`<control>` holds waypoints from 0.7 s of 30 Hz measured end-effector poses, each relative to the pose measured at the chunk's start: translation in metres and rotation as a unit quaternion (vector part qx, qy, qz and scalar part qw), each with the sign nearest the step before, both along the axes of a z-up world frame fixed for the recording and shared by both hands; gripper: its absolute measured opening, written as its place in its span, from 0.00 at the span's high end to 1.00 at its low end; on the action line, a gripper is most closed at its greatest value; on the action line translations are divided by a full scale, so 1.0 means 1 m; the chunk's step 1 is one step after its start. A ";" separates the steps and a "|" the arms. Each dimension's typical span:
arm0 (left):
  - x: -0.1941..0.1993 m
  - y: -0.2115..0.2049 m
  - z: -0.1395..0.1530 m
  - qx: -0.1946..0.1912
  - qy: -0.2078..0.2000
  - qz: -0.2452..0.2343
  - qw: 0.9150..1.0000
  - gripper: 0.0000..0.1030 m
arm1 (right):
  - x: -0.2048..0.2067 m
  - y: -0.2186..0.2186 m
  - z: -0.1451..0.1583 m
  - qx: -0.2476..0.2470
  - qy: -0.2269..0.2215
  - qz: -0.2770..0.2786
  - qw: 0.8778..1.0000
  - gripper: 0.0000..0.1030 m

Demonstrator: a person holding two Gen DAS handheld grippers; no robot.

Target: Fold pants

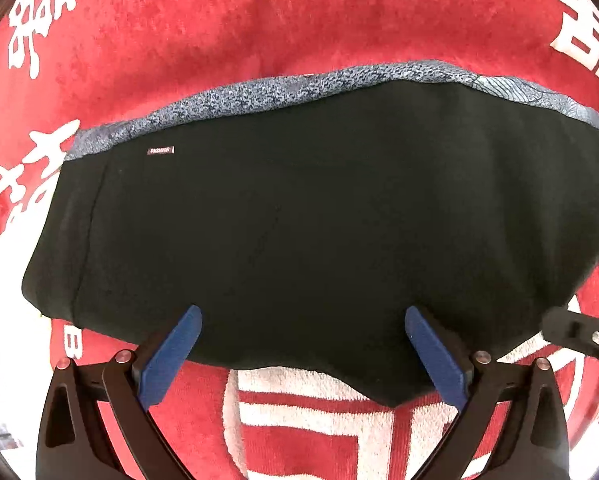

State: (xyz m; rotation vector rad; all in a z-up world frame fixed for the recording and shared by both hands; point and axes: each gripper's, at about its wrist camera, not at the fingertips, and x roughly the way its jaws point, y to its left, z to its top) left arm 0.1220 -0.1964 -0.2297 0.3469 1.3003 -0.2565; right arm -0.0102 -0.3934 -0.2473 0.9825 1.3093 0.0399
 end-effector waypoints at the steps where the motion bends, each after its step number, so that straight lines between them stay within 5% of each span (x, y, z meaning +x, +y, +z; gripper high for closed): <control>1: 0.001 -0.001 0.002 0.003 0.002 0.002 1.000 0.00 | -0.003 -0.003 0.005 -0.010 0.004 0.006 1.000 0.81; 9: 0.029 -0.029 0.037 -0.037 -0.026 0.024 0.999 0.00 | -0.010 -0.070 0.055 -0.176 -0.013 0.010 0.984 0.67; 15: 0.039 -0.082 0.007 -0.008 -0.010 -0.009 1.000 0.00 | 0.022 -0.109 0.042 -0.271 0.018 0.045 0.961 0.67; 17: 0.033 -0.081 0.006 -0.014 -0.023 0.001 1.000 0.00 | 0.022 -0.121 0.025 -0.279 0.046 0.061 0.957 0.68; 21: 0.023 -0.076 0.009 -0.011 -0.016 0.008 1.000 0.00 | 0.012 -0.125 0.030 -0.277 0.015 0.086 0.957 0.68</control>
